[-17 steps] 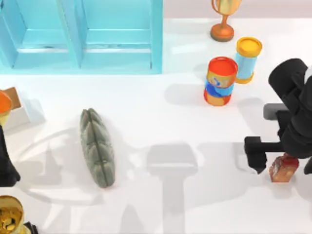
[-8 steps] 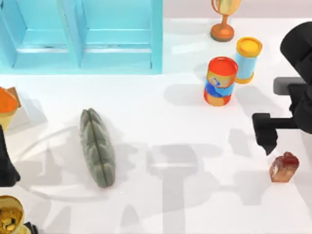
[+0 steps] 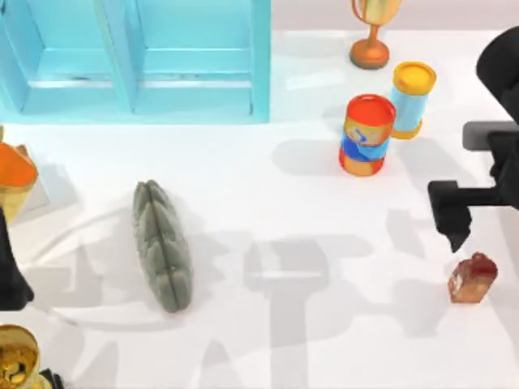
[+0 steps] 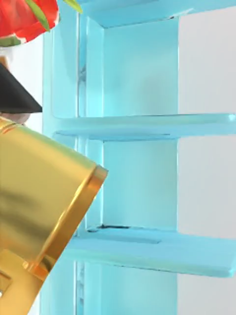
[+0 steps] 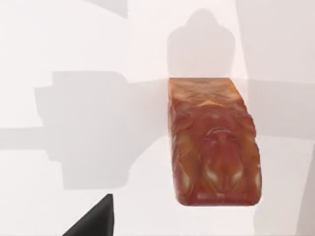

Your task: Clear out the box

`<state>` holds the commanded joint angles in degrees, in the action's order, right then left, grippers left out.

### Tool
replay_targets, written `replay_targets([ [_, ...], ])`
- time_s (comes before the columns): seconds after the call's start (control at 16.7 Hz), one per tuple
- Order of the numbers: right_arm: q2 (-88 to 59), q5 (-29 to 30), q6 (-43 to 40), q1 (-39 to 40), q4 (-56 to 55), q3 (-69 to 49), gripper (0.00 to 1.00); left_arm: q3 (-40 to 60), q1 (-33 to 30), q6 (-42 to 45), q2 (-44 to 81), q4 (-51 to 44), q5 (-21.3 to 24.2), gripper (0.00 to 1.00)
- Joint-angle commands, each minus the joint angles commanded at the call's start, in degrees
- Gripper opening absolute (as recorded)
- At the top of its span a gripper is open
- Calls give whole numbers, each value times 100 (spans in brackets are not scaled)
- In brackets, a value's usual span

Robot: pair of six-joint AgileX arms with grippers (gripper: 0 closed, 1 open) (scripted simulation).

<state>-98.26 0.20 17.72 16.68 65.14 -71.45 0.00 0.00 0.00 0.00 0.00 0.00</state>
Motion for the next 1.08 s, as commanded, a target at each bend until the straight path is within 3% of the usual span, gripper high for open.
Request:
replay_targets([
  [0.24, -661, 34, -961, -1009, 582, -944, 100, 0, 0, 0, 0, 0, 0, 100],
  [0.66, -1513, 8, -3551, -3705, 1328, -2952, 100, 0, 0, 0, 0, 0, 0, 100],
  [0.84, -1732, -42, -4057, -4199, 1551, -3467, 100, 0, 0, 0, 0, 0, 0, 100],
  [1.08, -1753, -50, -4112, -4250, 1572, -3523, 100, 0, 0, 0, 0, 0, 0, 100],
])
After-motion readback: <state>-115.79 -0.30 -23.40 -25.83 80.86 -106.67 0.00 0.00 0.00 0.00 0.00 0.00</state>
